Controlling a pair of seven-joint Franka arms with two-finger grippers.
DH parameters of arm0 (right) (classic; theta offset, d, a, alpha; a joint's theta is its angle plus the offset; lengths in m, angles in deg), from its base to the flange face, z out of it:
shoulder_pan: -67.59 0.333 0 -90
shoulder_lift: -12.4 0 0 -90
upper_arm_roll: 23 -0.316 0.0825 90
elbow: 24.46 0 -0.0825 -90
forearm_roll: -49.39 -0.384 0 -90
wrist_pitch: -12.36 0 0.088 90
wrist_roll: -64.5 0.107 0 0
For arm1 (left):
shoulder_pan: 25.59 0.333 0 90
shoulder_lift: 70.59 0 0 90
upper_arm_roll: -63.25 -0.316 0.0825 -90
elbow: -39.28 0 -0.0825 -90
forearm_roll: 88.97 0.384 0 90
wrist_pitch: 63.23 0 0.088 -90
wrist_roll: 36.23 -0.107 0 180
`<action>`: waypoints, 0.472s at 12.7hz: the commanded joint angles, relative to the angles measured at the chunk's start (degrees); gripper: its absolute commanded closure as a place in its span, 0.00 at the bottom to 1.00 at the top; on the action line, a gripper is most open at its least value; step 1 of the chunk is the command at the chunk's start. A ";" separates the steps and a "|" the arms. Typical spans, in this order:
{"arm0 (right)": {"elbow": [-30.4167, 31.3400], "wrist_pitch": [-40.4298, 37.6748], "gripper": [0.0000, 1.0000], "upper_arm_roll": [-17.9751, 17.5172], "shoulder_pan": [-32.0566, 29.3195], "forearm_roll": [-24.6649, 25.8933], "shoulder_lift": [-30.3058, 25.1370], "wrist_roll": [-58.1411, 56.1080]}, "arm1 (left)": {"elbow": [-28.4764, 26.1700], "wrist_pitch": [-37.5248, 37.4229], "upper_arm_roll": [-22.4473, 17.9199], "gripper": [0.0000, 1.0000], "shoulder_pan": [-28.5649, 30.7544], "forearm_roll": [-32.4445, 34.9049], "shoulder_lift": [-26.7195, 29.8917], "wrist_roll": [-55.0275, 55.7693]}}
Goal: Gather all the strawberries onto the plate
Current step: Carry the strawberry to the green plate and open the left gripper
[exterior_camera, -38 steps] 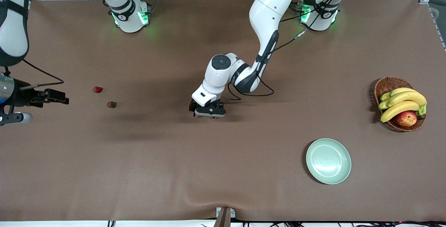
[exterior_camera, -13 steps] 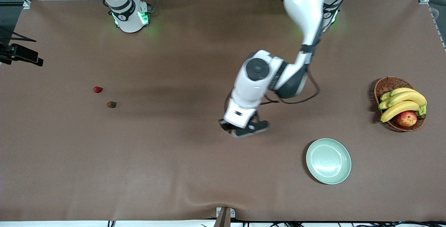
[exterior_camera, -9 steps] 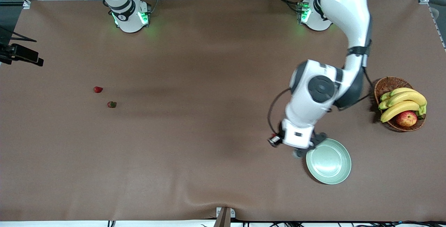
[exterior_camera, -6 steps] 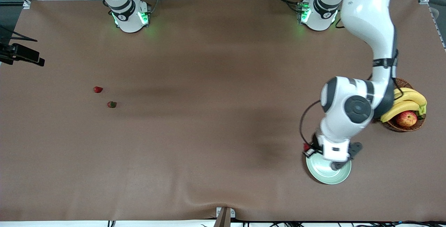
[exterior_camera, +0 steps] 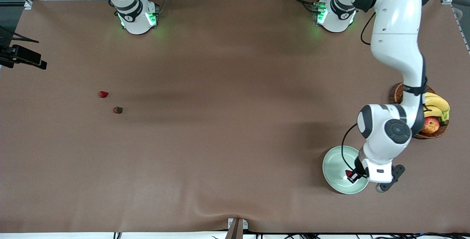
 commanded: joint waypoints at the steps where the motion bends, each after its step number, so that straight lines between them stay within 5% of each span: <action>1: -0.72 -0.54 0.00 -0.74 -0.84 -0.85 -0.17 0.31 | 1.00 0.63 0.02 0.00 -0.37 1.68 0.21 0.02; 3: 2.07 3.56 0.00 -0.74 -0.31 -0.85 0.88 0.31 | 0.83 0.55 0.02 0.00 -1.16 1.60 0.82 -0.78; 6: 14.09 16.29 0.00 -0.74 -0.48 -0.85 4.74 0.22 | -1.70 -0.77 0.02 0.00 -2.57 1.51 4.41 -0.51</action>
